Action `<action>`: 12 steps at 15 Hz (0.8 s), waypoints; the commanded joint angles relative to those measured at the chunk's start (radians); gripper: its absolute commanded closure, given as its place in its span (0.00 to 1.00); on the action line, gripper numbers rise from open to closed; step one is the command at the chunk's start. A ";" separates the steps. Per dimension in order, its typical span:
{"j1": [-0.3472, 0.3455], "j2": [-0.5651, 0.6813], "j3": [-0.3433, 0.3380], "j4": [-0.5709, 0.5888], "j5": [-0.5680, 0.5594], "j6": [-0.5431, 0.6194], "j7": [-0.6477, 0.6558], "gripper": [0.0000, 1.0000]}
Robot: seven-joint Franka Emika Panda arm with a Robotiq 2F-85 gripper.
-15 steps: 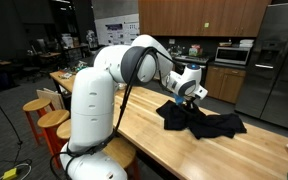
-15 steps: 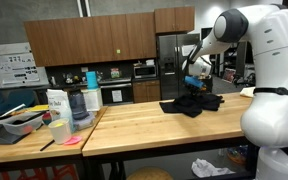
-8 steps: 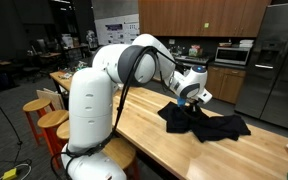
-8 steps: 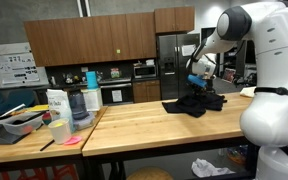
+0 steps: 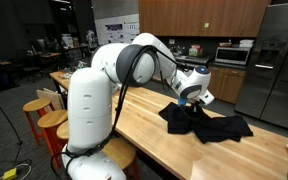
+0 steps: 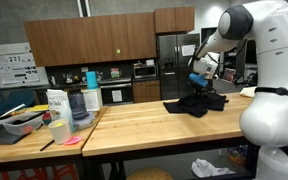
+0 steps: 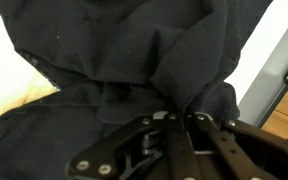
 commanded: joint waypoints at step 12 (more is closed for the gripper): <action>-0.019 -0.025 -0.008 -0.036 0.214 0.024 -0.043 0.93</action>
